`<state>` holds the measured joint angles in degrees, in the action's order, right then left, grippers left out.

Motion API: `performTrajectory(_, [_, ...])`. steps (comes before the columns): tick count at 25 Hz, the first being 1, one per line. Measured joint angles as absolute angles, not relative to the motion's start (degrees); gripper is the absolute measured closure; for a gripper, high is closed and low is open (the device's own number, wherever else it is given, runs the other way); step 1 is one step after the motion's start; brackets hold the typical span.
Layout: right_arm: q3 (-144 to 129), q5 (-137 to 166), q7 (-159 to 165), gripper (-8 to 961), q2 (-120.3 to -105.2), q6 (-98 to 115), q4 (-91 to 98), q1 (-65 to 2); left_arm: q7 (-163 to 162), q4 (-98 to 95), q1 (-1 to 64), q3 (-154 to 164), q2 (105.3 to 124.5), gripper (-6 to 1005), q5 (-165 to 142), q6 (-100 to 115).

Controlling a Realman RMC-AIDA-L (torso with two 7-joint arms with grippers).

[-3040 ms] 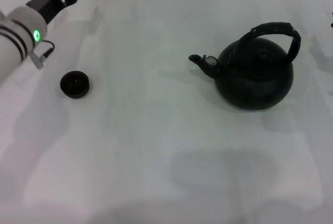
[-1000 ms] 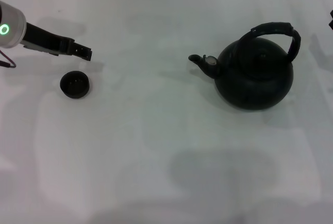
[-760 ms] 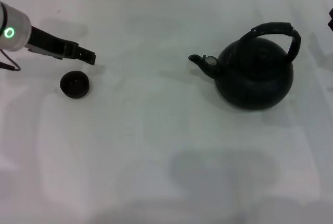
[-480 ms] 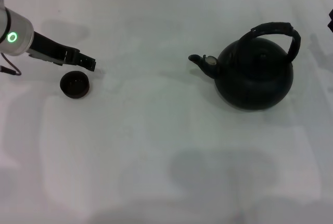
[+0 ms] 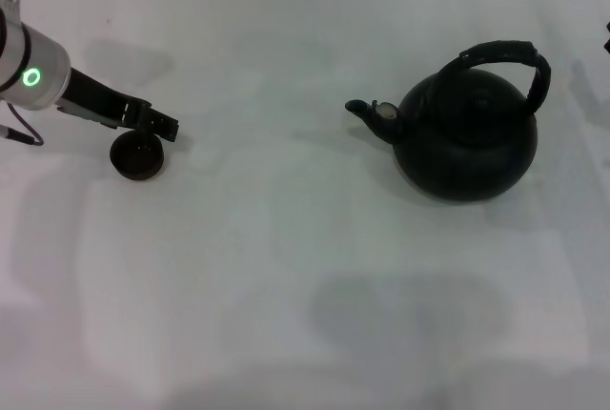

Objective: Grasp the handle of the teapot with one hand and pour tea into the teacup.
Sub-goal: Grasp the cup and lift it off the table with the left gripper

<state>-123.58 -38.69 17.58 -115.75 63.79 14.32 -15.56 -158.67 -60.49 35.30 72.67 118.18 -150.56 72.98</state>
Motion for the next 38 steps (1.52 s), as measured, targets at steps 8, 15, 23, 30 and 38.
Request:
performTrajectory(8, [-123.6,-38.9,17.6,79,-115.75,63.8,14.2,-15.6,-158.7,-60.1,35.6,73.3,118.26,118,-150.6,73.1])
performTrajectory(15, [-123.6,-38.9,17.6,79,-115.75,63.8,14.2,-15.6,-158.7,-58.5,36.0,73.4,118.3,119,-150.6,73.2])
performTrajectory(23, [-123.6,-38.9,17.6,79,-115.75,63.8,14.3,-15.6,-158.6,-58.4,36.0,74.8,118.3,119,-150.6,74.1])
performTrajectory(30, [-123.6,-38.8,17.6,79,-115.75,63.8,14.3,-15.6,-159.0,-58.4,36.0,74.4,118.0,120,-150.7,74.4])
performTrajectory(38, [-123.6,-38.8,17.6,79,-115.84,63.8,14.4,-15.6,-158.8,-58.4,36.2,74.7,118.24,120,-151.7,74.6])
